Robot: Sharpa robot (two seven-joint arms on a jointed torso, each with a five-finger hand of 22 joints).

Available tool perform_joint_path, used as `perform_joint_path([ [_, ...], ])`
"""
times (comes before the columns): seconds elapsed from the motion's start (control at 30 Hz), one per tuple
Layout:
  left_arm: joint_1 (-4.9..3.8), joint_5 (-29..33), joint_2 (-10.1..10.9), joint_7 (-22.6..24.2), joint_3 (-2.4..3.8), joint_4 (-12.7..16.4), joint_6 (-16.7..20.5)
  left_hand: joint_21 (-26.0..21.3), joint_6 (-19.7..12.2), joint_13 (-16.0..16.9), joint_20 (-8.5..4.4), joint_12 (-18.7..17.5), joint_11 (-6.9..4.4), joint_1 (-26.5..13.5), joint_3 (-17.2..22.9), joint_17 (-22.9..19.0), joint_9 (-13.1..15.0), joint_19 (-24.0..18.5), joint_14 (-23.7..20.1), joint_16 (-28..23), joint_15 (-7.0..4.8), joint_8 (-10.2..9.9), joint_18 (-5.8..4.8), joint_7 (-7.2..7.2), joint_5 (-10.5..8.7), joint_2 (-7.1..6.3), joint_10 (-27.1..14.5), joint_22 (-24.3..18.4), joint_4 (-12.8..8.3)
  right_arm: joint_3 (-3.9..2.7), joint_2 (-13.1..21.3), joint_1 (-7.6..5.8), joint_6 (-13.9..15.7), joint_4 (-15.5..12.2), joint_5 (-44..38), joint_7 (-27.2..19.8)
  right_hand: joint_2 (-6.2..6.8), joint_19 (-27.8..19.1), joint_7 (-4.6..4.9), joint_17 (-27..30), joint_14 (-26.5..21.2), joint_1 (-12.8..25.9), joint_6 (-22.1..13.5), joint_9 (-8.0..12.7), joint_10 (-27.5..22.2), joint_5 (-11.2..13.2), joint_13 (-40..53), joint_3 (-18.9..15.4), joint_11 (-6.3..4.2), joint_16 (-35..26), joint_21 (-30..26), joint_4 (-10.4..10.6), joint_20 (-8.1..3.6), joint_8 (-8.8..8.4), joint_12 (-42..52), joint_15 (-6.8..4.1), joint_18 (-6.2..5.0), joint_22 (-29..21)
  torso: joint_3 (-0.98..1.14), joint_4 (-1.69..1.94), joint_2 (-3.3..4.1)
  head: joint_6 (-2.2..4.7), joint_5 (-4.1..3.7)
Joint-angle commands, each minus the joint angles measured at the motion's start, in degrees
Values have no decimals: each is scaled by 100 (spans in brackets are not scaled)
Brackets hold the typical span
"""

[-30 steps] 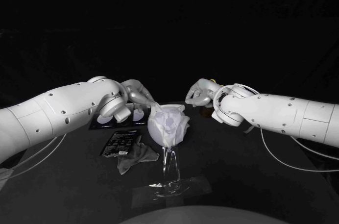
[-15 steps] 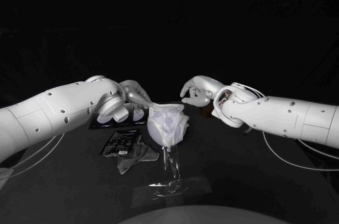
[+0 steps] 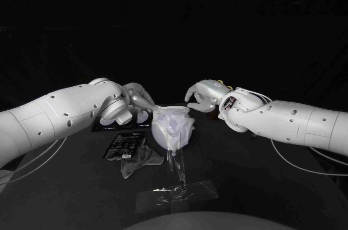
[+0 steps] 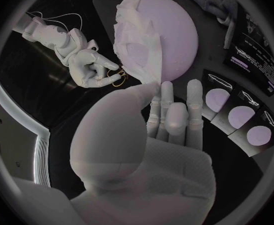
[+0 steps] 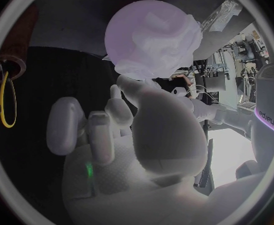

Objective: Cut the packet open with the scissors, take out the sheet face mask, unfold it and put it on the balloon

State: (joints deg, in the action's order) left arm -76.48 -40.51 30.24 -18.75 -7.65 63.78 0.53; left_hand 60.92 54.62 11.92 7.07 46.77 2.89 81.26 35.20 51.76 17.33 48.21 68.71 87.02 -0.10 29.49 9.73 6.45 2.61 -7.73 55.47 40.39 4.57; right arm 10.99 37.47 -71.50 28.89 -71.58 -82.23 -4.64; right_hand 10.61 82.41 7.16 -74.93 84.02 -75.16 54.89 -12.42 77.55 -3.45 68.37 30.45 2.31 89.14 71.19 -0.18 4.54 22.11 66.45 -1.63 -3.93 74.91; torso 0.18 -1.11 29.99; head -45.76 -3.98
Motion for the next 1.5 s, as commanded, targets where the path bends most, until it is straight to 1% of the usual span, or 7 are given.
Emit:
perform_joint_path([
  [0.03,-6,-28,-14,-10,7,14,-30,12,-8,8,-49,35,-3,35,28,6,704,7,51,32,6,9,78,26,20,-7,-37,4,-3,-2,6,14,44,-25,-443,-104,7,50,1,-1408,571,-33,36,11,39,-18,30,-15,1,36,32,-38,7,-22,33,18,39,1044,-2,0,38,12,8],
  [0.27,-5,-30,-21,-13,6,10,-46,16,-6,9,-50,38,-3,34,31,12,708,6,55,35,6,9,78,26,20,-9,-36,7,-5,-3,68,26,89,-125,-532,-143,49,42,8,-1413,572,-12,34,26,30,-47,69,-38,7,39,26,-47,11,-52,67,23,37,1041,0,-6,63,24,22],
  [0.57,-5,-31,-16,-15,5,14,-68,16,-6,9,-50,38,-3,34,31,12,708,6,55,35,6,9,78,26,20,-9,-36,7,-5,-3,121,28,276,-258,-525,-199,63,71,14,-1467,587,-7,55,45,57,-217,179,-33,13,66,126,-58,18,-90,175,31,54,1063,-1,-5,62,23,26],
  [0.87,-6,-32,-4,-19,6,48,-84,16,-6,9,-50,38,-3,34,31,12,708,6,55,35,6,9,78,26,20,-9,-36,7,-5,-4,30,32,359,-156,-572,-72,131,61,46,-1453,583,52,-16,79,20,-258,181,-71,39,60,119,-47,31,-170,160,49,51,1058,-5,7,78,27,21],
  [1.17,-7,-32,22,-22,7,98,-84,29,-2,13,-52,47,-1,27,35,19,718,6,61,43,7,9,78,28,20,-20,-34,15,-14,-4,-37,65,262,-103,-653,-33,151,43,56,-1433,577,58,-37,88,-8,-239,165,-81,50,50,82,-50,38,-191,134,59,44,1047,-9,2,77,-1,40],
  [1.3,-8,-32,33,-17,7,111,-72,33,-3,13,-52,48,0,20,33,14,721,6,59,44,8,8,77,30,19,-25,-37,17,-13,-4,-45,85,246,-133,-699,-23,152,43,56,-1433,577,58,-36,88,-8,-238,165,-82,50,50,82,-50,38,-190,133,60,44,1047,-5,-5,77,-7,56],
  [1.5,-8,-32,43,-16,8,124,-67,33,-3,13,-52,48,0,20,33,14,721,6,59,44,8,8,77,30,19,-25,-37,17,-13,-4,-64,101,302,-123,-738,14,156,50,52,-1434,577,40,-14,85,1,-261,195,-77,49,50,109,-64,43,-185,163,63,49,1053,-2,2,82,-9,56],
])
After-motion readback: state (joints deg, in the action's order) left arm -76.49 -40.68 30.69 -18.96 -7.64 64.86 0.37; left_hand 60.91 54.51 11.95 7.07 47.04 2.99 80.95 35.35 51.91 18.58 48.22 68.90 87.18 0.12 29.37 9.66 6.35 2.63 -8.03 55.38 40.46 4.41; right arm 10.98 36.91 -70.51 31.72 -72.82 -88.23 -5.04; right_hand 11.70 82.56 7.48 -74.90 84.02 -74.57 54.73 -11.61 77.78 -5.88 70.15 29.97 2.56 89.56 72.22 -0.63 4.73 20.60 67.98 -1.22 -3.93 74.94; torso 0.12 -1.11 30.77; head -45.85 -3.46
